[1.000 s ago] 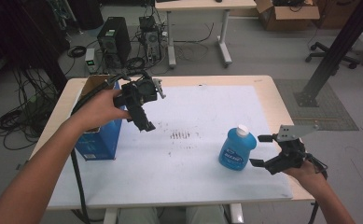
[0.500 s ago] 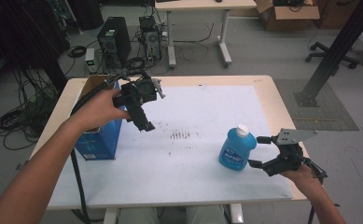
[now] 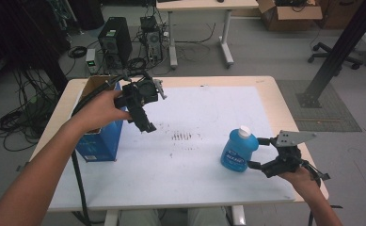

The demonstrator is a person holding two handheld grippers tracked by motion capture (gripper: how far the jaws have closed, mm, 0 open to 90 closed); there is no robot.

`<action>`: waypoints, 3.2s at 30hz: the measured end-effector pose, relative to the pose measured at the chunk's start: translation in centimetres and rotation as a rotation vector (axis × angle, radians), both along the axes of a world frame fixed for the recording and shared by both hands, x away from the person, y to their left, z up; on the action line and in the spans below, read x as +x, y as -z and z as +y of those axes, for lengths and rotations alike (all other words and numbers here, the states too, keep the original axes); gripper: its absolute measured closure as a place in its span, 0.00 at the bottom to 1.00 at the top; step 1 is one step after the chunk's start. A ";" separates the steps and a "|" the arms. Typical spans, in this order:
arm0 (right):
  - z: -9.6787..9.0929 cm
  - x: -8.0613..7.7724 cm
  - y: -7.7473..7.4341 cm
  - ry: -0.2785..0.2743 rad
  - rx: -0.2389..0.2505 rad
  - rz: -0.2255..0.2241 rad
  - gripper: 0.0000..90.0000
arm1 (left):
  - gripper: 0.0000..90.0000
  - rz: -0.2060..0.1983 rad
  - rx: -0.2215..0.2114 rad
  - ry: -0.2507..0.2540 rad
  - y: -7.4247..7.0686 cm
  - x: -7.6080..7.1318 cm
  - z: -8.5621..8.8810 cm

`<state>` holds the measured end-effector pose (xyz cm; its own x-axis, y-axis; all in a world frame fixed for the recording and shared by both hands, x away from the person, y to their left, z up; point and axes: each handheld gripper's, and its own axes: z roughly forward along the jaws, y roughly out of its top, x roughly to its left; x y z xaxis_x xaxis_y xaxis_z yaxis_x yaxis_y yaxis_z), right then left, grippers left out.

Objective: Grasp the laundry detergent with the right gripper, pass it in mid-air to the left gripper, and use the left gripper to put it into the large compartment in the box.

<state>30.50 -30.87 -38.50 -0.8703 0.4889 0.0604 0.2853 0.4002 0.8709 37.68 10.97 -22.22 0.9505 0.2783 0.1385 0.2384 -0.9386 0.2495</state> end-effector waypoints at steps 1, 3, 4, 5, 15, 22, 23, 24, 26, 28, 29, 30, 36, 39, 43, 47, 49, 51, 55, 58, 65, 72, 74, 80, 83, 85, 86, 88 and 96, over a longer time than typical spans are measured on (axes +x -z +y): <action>0.1 0.0 0.1 -0.002 0.002 -0.002 0.08 | 0.06 0.000 0.000 0.000 0.0 0.0 0.0; 0.4 0.2 0.3 -0.007 0.002 -0.007 0.08 | 0.06 0.000 0.002 0.000 0.0 0.0 0.1; 0.4 0.2 0.3 -0.007 0.002 -0.007 0.08 | 0.06 0.000 0.000 -0.002 0.0 0.0 0.1; 0.5 0.2 0.3 -0.008 0.004 -0.011 0.08 | 0.06 0.002 0.001 -0.003 0.0 0.0 0.1; 1.6 0.8 1.1 -0.012 0.039 -0.008 0.08 | 0.06 0.002 0.000 -0.005 0.0 0.1 0.3; 2.1 1.1 1.7 -0.005 0.063 -0.010 0.09 | 0.06 0.004 0.000 -0.003 0.2 0.2 0.2; 2.2 1.2 1.8 -0.003 0.066 -0.010 0.09 | 0.06 0.005 0.001 -0.004 0.2 0.2 0.2; 2.2 1.2 1.9 -0.003 0.067 -0.010 0.09 | 0.06 0.005 0.000 -0.004 0.2 0.2 0.3; 2.3 1.2 1.9 -0.003 0.072 -0.011 0.10 | 0.06 0.005 0.001 -0.004 0.2 0.2 0.3; 2.4 1.3 1.9 -0.003 0.074 -0.014 0.11 | 0.06 0.006 0.001 -0.004 0.2 0.2 0.3; 2.4 1.3 1.9 -0.002 0.077 -0.014 0.11 | 0.06 0.005 -0.001 -0.004 0.2 0.2 0.3; 2.4 1.3 1.9 -0.002 0.077 -0.014 0.11 | 0.06 0.005 -0.001 -0.004 0.2 0.2 0.3; 2.6 1.4 2.0 -0.002 0.078 -0.019 0.16 | 0.06 0.005 0.003 -0.004 0.2 0.2 0.3; 2.6 1.4 2.1 0.000 0.082 -0.023 0.19 | 0.06 0.006 0.000 -0.007 0.3 0.3 0.3; 2.6 1.3 2.1 -0.002 0.081 -0.029 0.22 | 0.06 0.007 -0.001 -0.006 0.3 0.3 0.3; 2.7 1.3 2.0 -0.008 0.088 -0.032 0.24 | 0.06 0.008 -0.001 -0.005 0.4 0.3 0.3; 2.8 1.2 2.0 -0.008 0.086 -0.033 0.26 | 0.06 0.008 0.000 -0.005 0.4 0.3 0.3; 2.8 1.2 2.1 -0.008 0.084 -0.037 0.27 | 0.06 0.008 0.000 -0.005 0.4 0.3 0.3; 2.7 1.2 2.1 -0.006 0.083 -0.039 0.28 | 0.06 0.009 0.001 -0.005 0.4 0.3 0.3; 2.7 1.2 2.1 -0.008 0.082 -0.039 0.29 | 0.06 0.008 0.000 -0.006 0.4 0.3 0.3; 2.9 1.3 2.0 -0.005 0.072 -0.049 0.32 | 0.06 0.008 0.002 -0.005 0.5 0.3 0.2; 2.8 1.3 2.1 -0.005 0.074 -0.052 0.36 | 0.06 0.009 0.001 -0.007 0.5 0.3 0.3; 2.8 1.3 2.1 -0.007 0.074 -0.054 0.38 | 0.06 0.009 0.002 -0.007 0.5 0.3 0.2; 2.9 1.2 2.0 -0.022 0.074 -0.060 0.44 | 0.06 0.008 0.002 -0.007 0.6 0.3 0.2; 2.9 1.2 2.0 -0.030 0.073 -0.065 0.46 | 0.06 0.008 0.003 -0.006 0.5 0.3 0.2; 2.9 1.2 2.0 -0.033 0.075 -0.062 0.47 | 0.06 0.007 0.003 -0.006 0.5 0.2 0.2; 2.9 1.2 2.0 -0.034 0.074 -0.062 0.47 | 0.06 0.008 0.005 -0.006 0.5 0.2 0.2; 2.9 1.2 1.9 -0.036 0.072 -0.063 0.47 | 0.06 0.007 0.001 -0.007 0.5 0.2 0.2; 3.0 1.3 1.6 -0.044 0.074 -0.046 0.48 | 0.06 0.006 0.000 -0.006 0.4 0.2 0.3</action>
